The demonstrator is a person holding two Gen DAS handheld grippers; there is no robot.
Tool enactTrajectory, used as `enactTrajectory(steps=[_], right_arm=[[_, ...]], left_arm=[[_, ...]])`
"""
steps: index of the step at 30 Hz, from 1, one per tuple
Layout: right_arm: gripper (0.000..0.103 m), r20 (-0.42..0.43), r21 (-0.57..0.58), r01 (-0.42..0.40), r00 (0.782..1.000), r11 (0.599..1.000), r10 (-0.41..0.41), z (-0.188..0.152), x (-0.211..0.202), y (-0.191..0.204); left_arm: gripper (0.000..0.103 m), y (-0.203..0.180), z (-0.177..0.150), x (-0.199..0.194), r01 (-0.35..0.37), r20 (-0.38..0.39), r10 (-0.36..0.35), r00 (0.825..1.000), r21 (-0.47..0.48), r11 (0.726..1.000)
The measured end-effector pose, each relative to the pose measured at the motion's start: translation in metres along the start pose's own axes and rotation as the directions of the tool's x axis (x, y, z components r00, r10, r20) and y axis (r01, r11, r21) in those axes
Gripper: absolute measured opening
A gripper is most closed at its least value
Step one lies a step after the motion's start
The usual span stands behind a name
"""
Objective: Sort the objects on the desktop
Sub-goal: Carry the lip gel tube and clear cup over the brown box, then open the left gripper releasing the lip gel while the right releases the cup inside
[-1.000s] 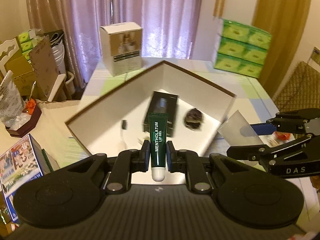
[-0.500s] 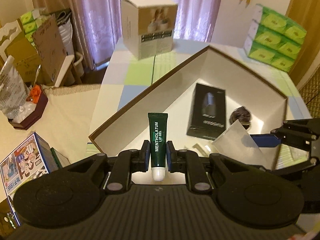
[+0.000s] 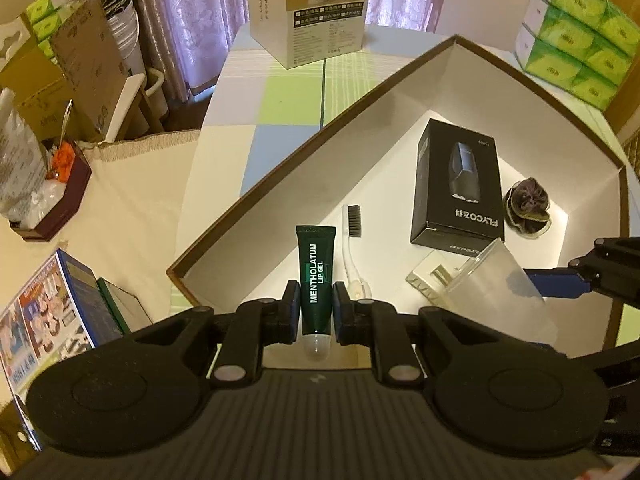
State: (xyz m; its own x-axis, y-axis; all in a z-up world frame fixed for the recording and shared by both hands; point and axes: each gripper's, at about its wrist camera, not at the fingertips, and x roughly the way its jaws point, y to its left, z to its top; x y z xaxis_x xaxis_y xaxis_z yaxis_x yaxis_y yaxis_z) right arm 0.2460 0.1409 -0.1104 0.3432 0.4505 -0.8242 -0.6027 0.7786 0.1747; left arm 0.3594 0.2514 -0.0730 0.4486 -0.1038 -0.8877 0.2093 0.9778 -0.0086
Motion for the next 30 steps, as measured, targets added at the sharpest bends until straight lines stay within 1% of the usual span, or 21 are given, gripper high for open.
enactTrajectory(steps=[2, 9, 14, 17, 23, 30], right_arm=[[0.049, -0.005, 0.002, 0.001, 1.000, 1.000, -0.001, 0.000, 0.001, 0.000], [0.050, -0.013, 0.012, -0.009, 1.000, 1.000, 0.009, -0.002, 0.002, -0.002], [0.049, -0.016, 0.010, -0.017, 1.000, 1.000, 0.017, -0.004, -0.001, -0.002], [0.049, -0.020, 0.002, -0.024, 1.000, 1.000, 0.024, -0.005, -0.003, -0.002], [0.050, -0.075, -0.054, -0.047, 0.996, 0.997, 0.043, -0.008, -0.003, 0.005], [0.050, -0.122, -0.064, -0.059, 0.991, 0.996, 0.051, -0.011, 0.004, 0.011]], left_arm=[[0.013, 0.000, 0.002, 0.002, 0.006, -0.007, -0.006, 1.000, 0.011, 1.000], [0.014, -0.004, 0.003, 0.006, -0.004, -0.024, 0.006, 1.000, 0.077, 0.997], [0.014, -0.004, 0.004, 0.007, -0.011, -0.024, 0.013, 1.000, 0.094, 0.996], [0.024, -0.004, 0.004, 0.006, -0.017, -0.020, 0.019, 1.000, 0.103, 0.995], [0.028, -0.003, 0.004, 0.003, -0.009, -0.018, 0.011, 1.000, 0.111, 0.994], [0.030, -0.003, 0.003, 0.000, -0.005, -0.011, 0.006, 1.000, 0.113, 0.994]])
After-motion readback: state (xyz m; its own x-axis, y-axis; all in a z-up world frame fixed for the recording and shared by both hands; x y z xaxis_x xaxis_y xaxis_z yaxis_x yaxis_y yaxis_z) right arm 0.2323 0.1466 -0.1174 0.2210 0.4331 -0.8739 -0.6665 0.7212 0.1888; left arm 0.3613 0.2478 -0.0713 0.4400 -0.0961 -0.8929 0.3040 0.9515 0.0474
